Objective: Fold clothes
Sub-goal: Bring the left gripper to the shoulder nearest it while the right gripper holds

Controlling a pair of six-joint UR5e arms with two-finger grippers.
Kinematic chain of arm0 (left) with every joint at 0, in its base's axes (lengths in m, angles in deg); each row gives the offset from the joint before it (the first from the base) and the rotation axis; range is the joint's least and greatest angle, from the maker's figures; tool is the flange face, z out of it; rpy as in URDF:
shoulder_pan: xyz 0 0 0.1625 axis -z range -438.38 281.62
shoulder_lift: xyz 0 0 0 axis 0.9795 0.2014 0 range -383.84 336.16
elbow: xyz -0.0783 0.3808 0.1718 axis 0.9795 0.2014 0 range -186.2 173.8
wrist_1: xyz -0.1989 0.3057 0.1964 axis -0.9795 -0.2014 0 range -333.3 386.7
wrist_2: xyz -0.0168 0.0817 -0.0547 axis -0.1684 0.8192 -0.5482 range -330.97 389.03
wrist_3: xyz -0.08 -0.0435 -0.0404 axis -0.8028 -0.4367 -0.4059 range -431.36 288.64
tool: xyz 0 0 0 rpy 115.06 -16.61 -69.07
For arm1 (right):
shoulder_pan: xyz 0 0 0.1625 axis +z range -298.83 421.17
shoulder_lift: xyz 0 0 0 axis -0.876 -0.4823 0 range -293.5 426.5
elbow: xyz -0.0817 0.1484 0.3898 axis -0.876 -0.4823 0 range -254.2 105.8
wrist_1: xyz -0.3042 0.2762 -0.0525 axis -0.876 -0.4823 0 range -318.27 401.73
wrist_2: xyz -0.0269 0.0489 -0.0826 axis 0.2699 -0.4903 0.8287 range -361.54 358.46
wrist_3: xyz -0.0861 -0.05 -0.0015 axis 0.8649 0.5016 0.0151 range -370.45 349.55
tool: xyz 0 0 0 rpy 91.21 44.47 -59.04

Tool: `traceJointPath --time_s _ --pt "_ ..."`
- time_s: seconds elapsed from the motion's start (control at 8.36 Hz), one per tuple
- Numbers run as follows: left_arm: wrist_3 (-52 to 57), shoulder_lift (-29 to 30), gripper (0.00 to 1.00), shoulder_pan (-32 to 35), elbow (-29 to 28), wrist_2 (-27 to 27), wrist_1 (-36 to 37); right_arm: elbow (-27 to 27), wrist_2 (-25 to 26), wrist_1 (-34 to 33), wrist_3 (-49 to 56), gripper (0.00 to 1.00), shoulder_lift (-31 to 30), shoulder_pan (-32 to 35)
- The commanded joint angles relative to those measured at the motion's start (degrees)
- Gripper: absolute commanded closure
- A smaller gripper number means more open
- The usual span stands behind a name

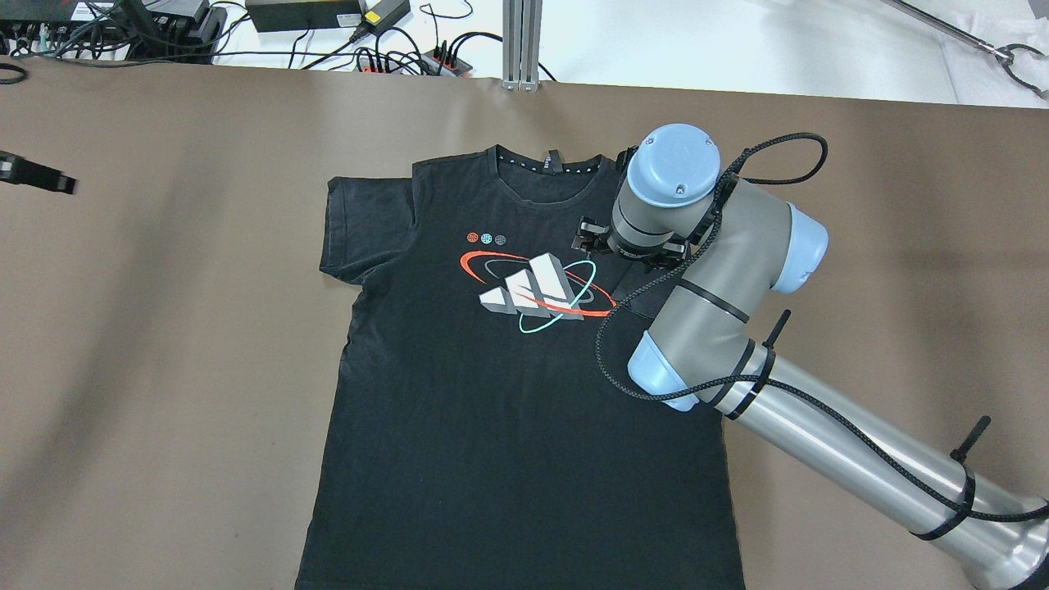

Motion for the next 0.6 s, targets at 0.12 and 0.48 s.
traceJointPath --time_s 0.12,0.48 --pt "-9.64 17.14 0.3 -14.63 -10.56 -0.81 0.15 0.59 0.0 -0.03 -0.07 0.05 -0.32 -0.06" --pt "-8.86 29.26 0.51 -17.73 -24.78 2.35 -0.55 0.51 0.26 0.06 0.1 0.05 -0.93 -0.05"
